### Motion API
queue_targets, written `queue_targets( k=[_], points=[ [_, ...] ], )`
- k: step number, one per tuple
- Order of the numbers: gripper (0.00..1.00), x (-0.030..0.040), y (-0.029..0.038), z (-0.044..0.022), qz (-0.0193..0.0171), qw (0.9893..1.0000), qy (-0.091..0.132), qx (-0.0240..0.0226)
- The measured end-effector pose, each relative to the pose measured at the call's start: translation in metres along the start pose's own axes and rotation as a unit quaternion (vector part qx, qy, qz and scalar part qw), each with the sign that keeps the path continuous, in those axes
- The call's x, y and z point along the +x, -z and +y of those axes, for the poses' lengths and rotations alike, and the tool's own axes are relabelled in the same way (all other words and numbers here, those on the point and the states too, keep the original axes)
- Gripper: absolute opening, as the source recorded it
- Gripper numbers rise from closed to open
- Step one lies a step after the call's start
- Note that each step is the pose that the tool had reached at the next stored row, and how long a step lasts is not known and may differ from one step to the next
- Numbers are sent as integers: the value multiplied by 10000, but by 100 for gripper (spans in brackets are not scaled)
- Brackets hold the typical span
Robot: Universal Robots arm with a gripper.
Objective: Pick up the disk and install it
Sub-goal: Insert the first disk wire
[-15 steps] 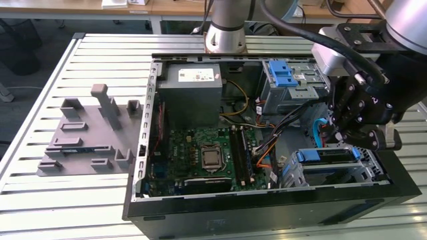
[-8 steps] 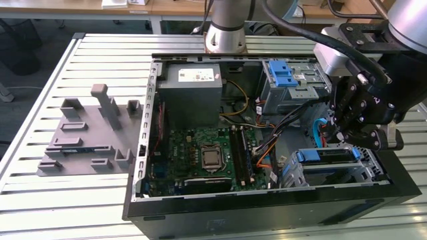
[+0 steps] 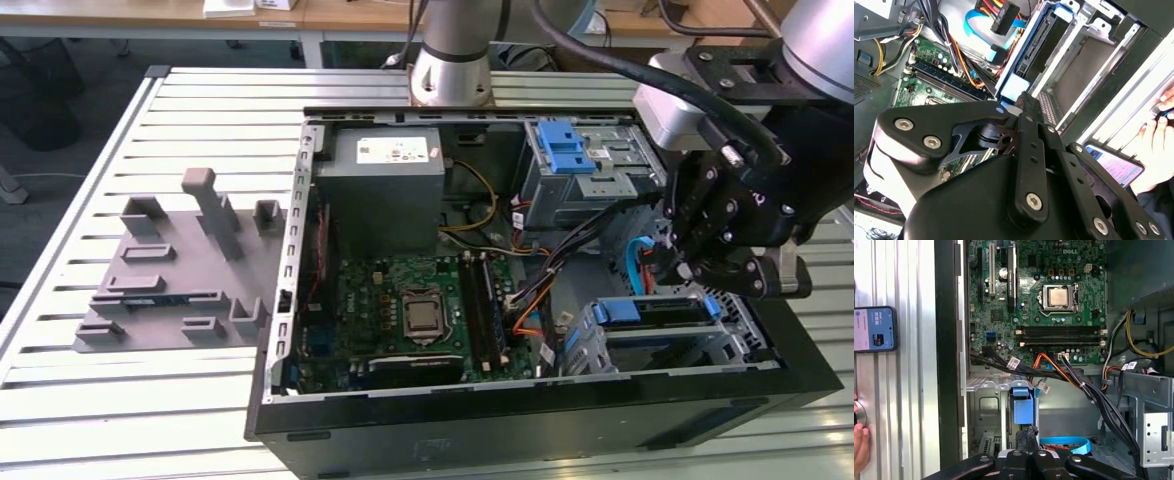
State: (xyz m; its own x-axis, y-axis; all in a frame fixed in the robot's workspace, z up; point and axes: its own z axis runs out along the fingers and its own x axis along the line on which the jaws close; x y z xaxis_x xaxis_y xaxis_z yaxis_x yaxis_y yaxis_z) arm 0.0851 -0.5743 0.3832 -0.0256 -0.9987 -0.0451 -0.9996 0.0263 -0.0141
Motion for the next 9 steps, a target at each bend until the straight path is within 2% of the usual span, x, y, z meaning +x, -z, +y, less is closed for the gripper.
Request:
queue_targets(
  k=[9],
  points=[
    [11, -33, -12, -165, 1, 10000, 0, 0]
  ],
)
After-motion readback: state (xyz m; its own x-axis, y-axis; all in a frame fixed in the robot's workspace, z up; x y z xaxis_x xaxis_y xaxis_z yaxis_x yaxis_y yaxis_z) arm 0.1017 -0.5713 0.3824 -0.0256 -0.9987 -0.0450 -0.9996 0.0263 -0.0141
